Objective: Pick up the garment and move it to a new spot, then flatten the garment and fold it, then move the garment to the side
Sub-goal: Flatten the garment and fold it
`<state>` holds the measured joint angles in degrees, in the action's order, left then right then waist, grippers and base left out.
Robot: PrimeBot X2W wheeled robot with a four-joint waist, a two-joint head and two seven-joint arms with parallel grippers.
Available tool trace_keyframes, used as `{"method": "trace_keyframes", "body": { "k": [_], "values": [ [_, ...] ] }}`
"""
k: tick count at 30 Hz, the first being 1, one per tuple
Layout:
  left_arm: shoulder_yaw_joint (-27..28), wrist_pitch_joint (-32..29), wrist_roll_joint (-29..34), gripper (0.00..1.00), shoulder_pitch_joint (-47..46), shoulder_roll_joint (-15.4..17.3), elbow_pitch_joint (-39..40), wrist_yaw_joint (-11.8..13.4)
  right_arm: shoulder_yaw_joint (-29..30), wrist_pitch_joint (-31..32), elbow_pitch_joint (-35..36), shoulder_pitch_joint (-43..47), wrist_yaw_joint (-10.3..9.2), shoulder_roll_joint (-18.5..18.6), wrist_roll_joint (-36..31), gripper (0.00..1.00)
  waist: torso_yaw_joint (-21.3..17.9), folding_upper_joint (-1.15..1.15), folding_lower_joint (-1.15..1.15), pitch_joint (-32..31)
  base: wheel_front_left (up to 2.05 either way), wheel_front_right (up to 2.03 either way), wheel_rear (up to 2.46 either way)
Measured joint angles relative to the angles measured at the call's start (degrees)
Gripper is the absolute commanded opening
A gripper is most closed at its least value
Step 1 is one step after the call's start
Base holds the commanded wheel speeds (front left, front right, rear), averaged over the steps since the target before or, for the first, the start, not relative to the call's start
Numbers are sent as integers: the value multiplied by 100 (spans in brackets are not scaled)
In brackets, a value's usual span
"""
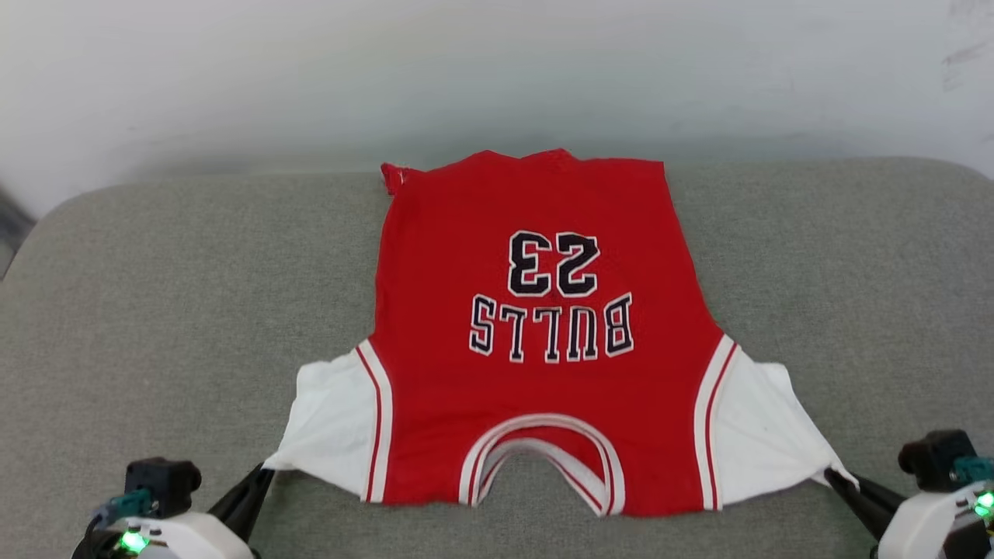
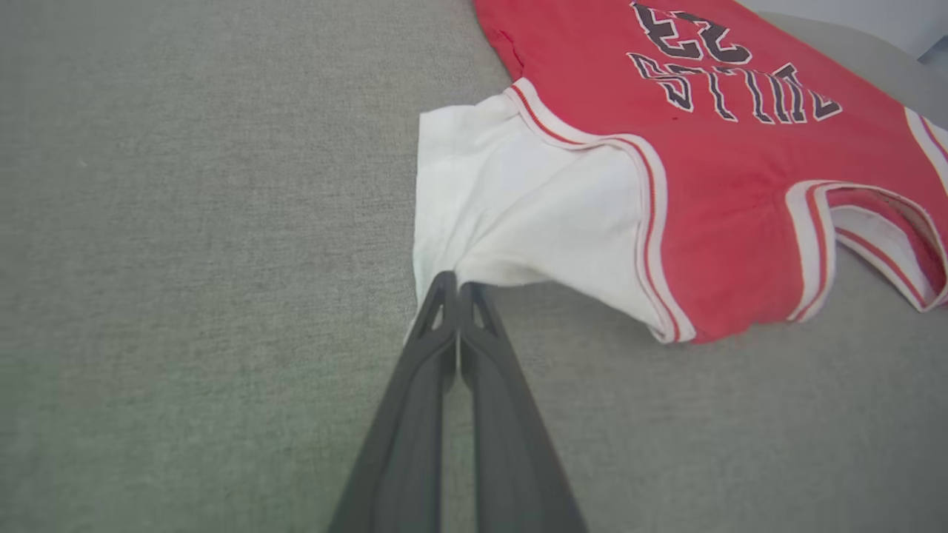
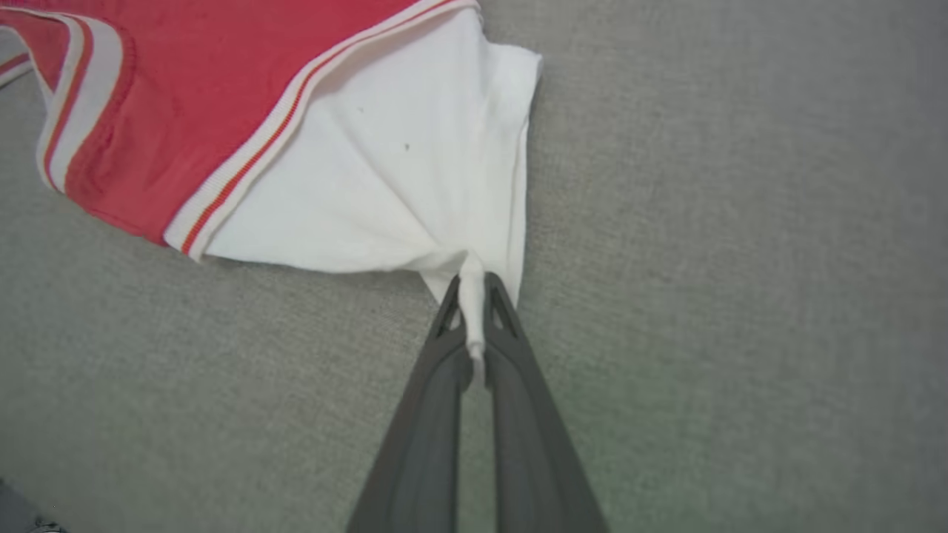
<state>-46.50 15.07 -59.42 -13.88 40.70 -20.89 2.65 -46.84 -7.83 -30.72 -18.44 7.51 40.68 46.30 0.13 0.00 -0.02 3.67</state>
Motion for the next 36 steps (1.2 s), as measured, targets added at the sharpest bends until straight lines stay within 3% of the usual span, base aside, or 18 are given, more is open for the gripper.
{"method": "trace_keyframes", "body": {
  "k": [9,18,19,20,28,32,36],
  "values": [
    [47,0,-178,0,1129,404,760,485,1070,668,1011,1511,0,265,-188,0,-34,0,0,-239,0,0,0],
    [147,1,-175,0,1591,584,1388,820,2196,1879,2068,2684,0,363,-286,0,89,0,1,-229,0,0,0],
    [143,1,-155,0,1589,588,1446,826,2343,1970,2170,2715,0,339,-330,13,100,0,1,-209,0,0,0],
    [132,0,-101,0,1574,588,1497,846,2515,2039,2274,2743,0,296,-409,100,111,0,1,-182,0,0,0],
    [221,0,222,0,1220,591,1924,983,4002,2485,3467,2299,0,268,-929,100,232,0,2,118,0,0,0],
    [303,0,447,0,961,603,2218,1049,4707,2639,3925,1251,-1,304,-1160,100,313,0,2,405,0,0,0],
    [352,0,694,0,643,570,2491,1081,4805,3200,4003,-57,0,388,-1228,100,431,0,3,785,0,0,0]
  ]
}}
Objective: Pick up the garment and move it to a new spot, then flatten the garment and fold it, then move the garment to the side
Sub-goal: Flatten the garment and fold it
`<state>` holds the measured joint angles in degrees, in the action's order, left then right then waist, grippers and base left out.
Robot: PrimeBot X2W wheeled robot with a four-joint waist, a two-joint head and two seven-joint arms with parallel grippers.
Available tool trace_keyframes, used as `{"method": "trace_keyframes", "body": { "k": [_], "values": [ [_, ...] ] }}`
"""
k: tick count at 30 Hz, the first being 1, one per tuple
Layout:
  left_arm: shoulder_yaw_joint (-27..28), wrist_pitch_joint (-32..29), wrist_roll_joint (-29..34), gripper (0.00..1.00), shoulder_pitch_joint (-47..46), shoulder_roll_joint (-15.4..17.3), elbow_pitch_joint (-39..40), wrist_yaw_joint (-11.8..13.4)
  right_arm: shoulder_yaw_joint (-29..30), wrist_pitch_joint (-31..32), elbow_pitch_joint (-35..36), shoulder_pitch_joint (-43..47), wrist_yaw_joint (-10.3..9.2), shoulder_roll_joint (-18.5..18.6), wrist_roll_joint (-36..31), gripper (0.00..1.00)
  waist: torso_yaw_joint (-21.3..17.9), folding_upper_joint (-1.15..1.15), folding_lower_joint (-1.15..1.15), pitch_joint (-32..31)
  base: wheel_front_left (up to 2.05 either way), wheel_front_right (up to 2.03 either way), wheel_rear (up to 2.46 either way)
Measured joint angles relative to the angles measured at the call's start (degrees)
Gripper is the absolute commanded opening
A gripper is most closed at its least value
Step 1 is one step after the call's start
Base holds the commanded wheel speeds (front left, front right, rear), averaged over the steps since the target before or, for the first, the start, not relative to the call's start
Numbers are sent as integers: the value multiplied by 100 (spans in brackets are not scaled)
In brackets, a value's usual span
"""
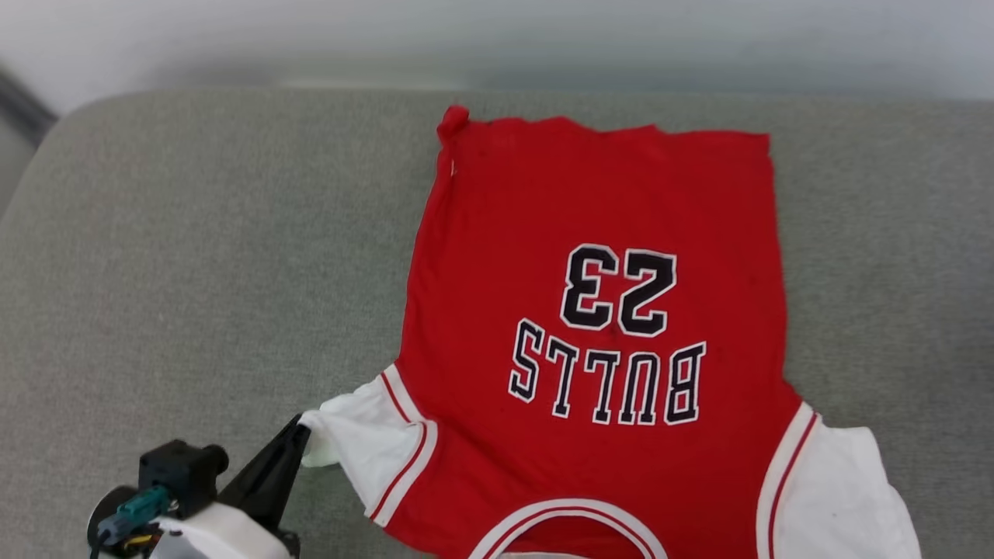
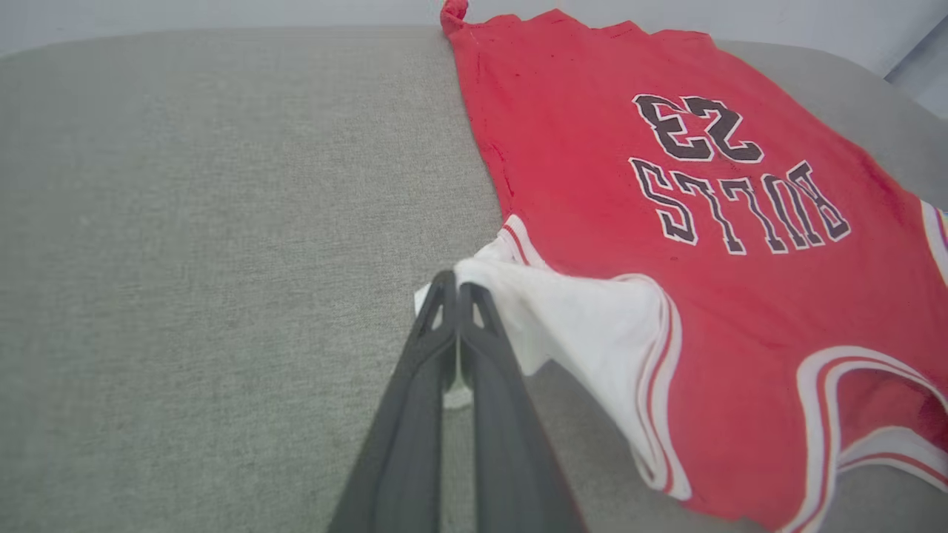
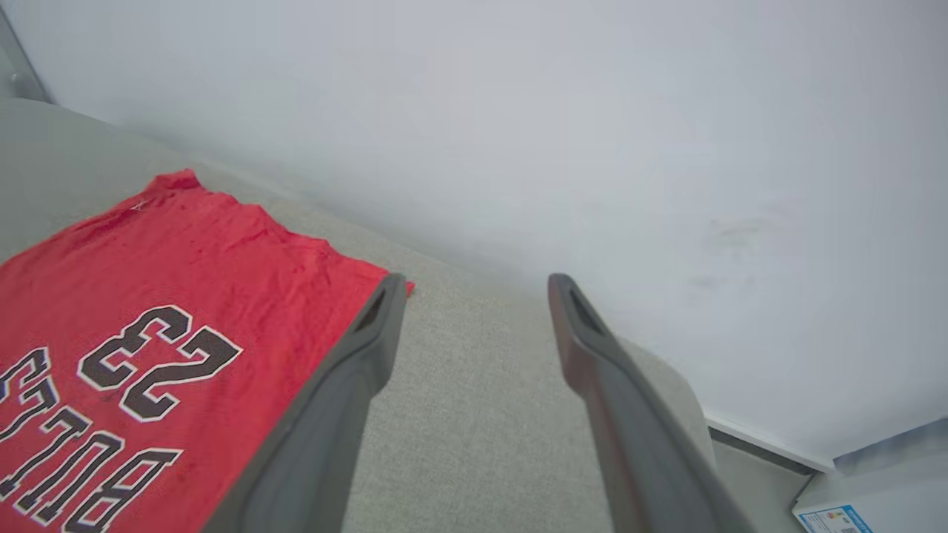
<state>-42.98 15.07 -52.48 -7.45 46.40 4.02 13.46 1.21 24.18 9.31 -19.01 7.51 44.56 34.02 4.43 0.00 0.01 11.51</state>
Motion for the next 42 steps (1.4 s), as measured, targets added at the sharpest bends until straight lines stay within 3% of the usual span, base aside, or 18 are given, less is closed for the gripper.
{"method": "trace_keyframes", "body": {
  "k": [9,14,17,23,28,35,36,42],
  "values": [
    [38,0,465,0,-600,-255,310,-24,-879,2319,-1122,-3019,-1,25,88,100,382,0,1,982,0,0,0],
    [92,0,687,0,-829,-358,439,-29,-1384,3975,-1791,-3967,-1,-271,323,100,612,0,1,1500,0,0,0],
    [160,0,792,0,-923,-403,563,-24,-1648,4507,-1987,-4364,0,-300,104,100,745,0,1,1779,0,0,0],
    [233,1,984,0,-1050,-500,737,-31,-1724,5027,-2480,-4792,-1,-497,-186,100,985,0,1,2301,0,0,0],
    [267,1,1099,0,-1116,-608,810,-68,-1737,5120,-2791,-4868,-1,-670,-461,100,1157,0,1,2687,0,0,0],
    [305,2,1174,0,-1142,-691,766,-129,-1682,5087,-2789,-4695,-2,-616,-467,98,1265,0,-1,2886,0,0,0],
    [314,2,1190,0,-1142,-690,755,-130,-1717,5048,-2749,-4666,-3,-595,-466,0,1254,0,-1,2871,0,0,0],
    [338,1,1190,0,-1108,-702,675,-127,-1708,4637,-2781,-4537,0,-731,-369,0,1173,0,-1,2611,0,0,0]
  ]
}}
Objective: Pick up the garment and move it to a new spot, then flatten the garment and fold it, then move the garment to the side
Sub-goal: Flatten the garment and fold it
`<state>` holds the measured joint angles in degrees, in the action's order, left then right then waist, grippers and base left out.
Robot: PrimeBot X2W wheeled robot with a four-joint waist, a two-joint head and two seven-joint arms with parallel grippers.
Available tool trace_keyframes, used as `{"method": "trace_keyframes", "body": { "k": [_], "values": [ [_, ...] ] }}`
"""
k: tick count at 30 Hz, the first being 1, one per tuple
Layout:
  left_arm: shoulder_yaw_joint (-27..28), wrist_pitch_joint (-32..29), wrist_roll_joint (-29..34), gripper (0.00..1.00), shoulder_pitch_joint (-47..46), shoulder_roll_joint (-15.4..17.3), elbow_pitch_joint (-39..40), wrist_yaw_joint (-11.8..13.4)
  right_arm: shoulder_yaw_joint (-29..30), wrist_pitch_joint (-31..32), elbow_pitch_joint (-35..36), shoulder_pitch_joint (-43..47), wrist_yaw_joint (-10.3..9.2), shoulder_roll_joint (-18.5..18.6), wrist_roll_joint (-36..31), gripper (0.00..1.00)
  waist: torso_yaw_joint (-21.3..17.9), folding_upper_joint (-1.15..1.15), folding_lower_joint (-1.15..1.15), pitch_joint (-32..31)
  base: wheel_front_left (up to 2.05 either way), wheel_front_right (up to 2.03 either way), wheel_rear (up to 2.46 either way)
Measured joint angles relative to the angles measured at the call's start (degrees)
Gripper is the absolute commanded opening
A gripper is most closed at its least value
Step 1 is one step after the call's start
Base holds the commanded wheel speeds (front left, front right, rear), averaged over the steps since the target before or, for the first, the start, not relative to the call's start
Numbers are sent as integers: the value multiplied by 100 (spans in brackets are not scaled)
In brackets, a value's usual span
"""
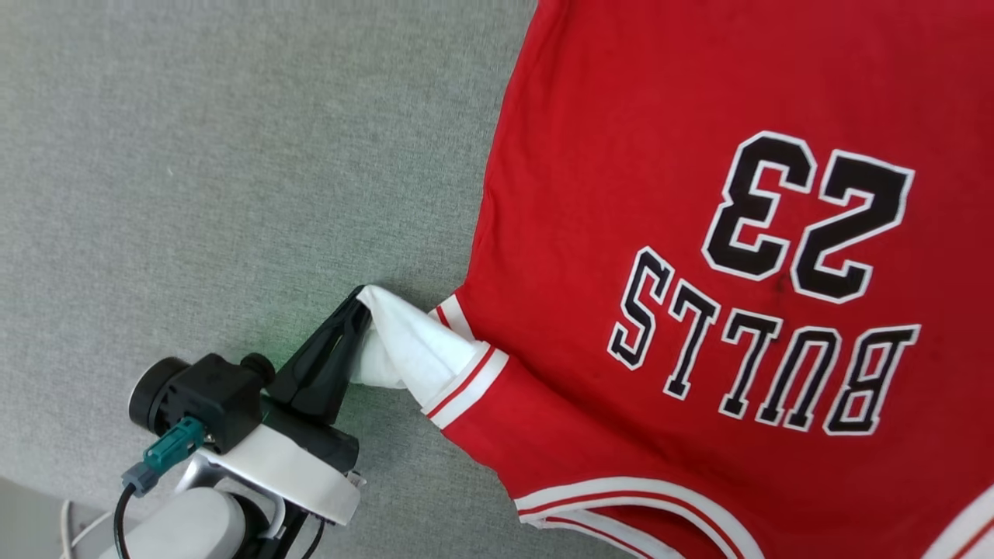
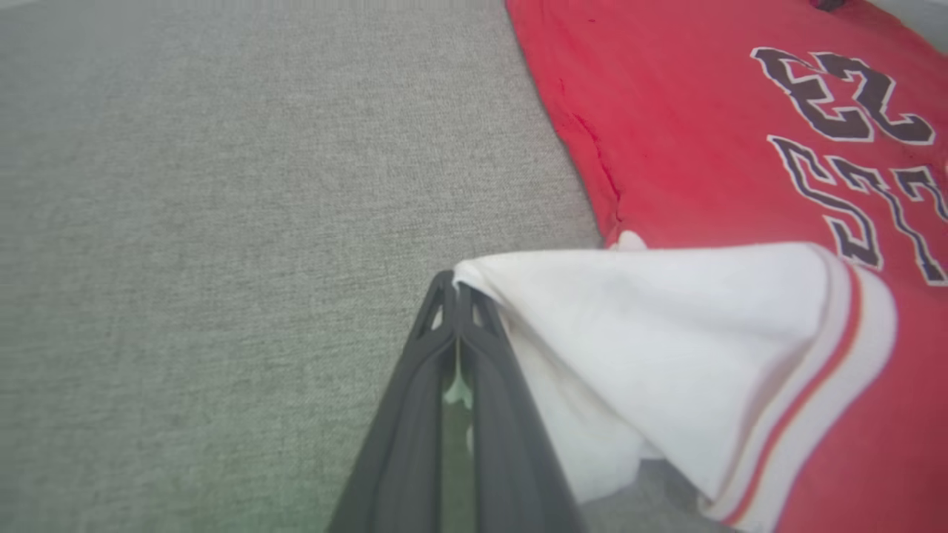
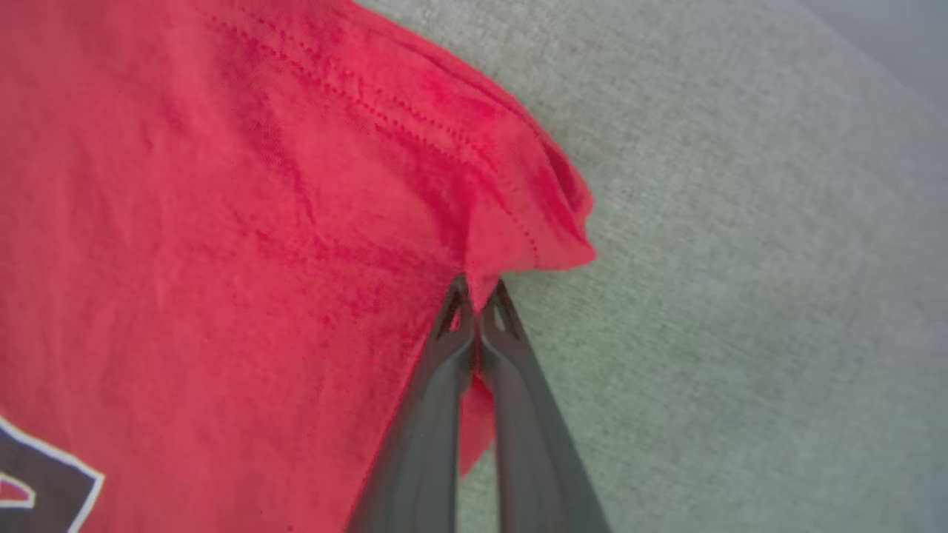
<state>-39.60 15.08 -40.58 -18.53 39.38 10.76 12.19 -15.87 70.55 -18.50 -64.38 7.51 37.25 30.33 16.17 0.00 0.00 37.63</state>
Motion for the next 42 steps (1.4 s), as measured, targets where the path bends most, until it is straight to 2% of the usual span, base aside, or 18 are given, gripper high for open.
{"method": "trace_keyframes", "body": {
  "k": [6,12,21,25,30,36,37,38,39,42],
  "values": [
    [49,-2,-113,0,268,-44,-138,47,-218,-419,145,147,-1,147,345,0,-136,0,0,-506,0,0,0],
    [74,-1,-256,0,552,-27,-297,99,-604,-628,722,866,-1,834,907,0,-311,0,0,-1122,0,0,0],
    [145,-1,-456,0,1053,92,-419,213,-695,-1158,1791,2967,-1,1930,1773,0,-712,0,-1,-1943,0,0,0],
    [229,-1,-509,0,1266,143,-444,247,-504,-1518,1993,4276,-1,2231,2063,0,-936,0,-1,-2166,0,0,0],
    [352,-1,-514,0,1463,154,-419,264,-214,-1981,1993,5960,-1,2219,2316,0,-1156,0,-2,-2307,0,0,0],
    [447,-1,-488,0,1525,146,-437,218,23,-2493,1883,7199,-1,1719,2298,0,-1248,0,-2,-2269,0,0,0],
    [452,-1,-486,0,1530,148,-442,209,89,-2586,1870,7255,-1,1614,2260,15,-1263,0,-1,-2258,0,0,0],
    [455,-1,-469,0,1530,149,-450,197,158,-2654,1862,7265,0,1539,2206,87,-1276,0,-1,-2249,0,0,0],
    [457,-1,-463,0,1530,149,-460,193,226,-2708,1883,7263,0,1490,2164,100,-1289,0,-2,-2247,0,0,0],
    [461,-1,-448,0,1530,178,-482,171,511,-2826,2050,7160,-1,1401,2102,100,-1312,0,-1,-2269,0,0,0]
  ]
}}
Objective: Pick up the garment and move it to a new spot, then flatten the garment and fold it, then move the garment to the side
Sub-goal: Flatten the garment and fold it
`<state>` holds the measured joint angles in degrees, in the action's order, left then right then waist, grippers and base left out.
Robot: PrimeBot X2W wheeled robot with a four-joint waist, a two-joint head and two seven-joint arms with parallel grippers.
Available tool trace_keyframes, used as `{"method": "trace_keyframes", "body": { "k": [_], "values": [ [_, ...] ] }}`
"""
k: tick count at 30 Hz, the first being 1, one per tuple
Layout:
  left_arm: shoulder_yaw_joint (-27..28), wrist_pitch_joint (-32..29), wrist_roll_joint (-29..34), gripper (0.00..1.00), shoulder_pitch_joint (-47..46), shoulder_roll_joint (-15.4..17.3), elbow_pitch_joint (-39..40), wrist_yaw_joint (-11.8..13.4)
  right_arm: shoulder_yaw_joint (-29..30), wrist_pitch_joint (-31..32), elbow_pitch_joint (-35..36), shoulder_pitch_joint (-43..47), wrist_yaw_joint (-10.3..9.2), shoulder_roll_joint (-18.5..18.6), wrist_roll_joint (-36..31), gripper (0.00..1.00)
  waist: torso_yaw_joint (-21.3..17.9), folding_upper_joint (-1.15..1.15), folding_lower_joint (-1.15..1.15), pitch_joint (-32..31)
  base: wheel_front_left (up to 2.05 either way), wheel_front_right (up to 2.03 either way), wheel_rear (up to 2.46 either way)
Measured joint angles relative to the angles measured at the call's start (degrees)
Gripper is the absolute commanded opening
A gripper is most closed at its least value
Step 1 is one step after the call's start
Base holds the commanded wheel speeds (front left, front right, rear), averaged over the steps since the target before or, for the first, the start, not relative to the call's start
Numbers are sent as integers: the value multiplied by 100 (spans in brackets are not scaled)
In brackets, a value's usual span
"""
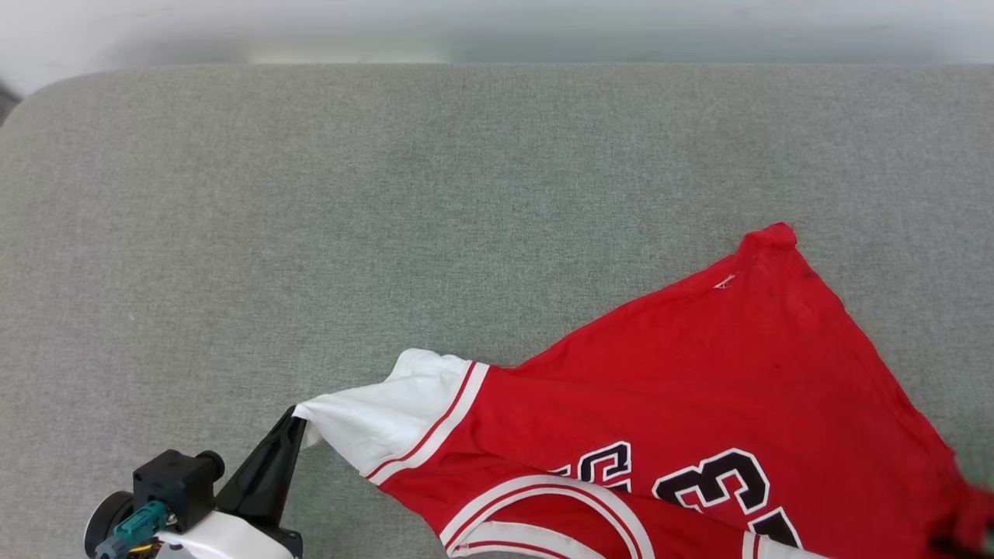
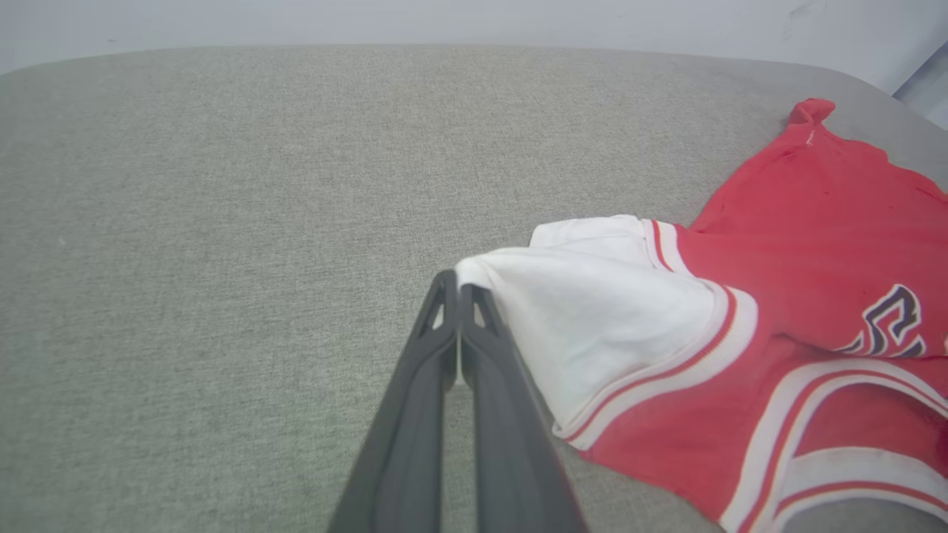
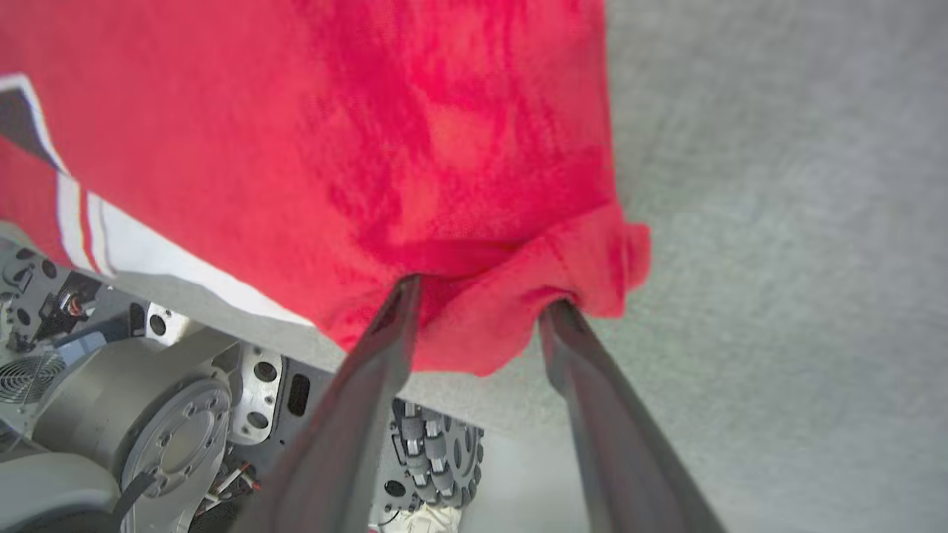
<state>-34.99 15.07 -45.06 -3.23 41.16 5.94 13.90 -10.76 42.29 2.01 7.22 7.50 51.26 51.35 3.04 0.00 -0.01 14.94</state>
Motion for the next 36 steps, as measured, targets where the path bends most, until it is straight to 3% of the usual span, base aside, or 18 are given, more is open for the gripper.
{"method": "trace_keyframes", "body": {
  "k": [6,11,18,24,30,36],
  "values": [
    [-35,0,36,0,-24,-5,7,-14,742,-186,609,-682,0,187,-148,100,54,0,0,-22,0,0,0],
    [-101,-29,110,0,-218,-64,52,-58,922,23,965,-1621,0,455,-333,100,171,0,1,105,0,0,0],
    [-185,-62,292,0,-583,-174,103,-136,31,961,831,-3082,1,541,-558,100,423,0,2,423,0,0,0],
    [-280,-62,408,0,-840,-318,109,-224,-838,1667,299,-4278,0,127,-913,100,662,0,2,756,0,0,0],
    [-342,-56,492,0,-1016,-470,99,-276,-1414,1833,-447,-5055,0,-326,-1313,100,890,0,2,1100,0,0,0],
    [-355,-43,550,0,-1144,-583,49,-332,-1897,1845,-938,-5213,-1,-416,-1389,100,1087,0,2,1391,0,0,0]
  ]
}}
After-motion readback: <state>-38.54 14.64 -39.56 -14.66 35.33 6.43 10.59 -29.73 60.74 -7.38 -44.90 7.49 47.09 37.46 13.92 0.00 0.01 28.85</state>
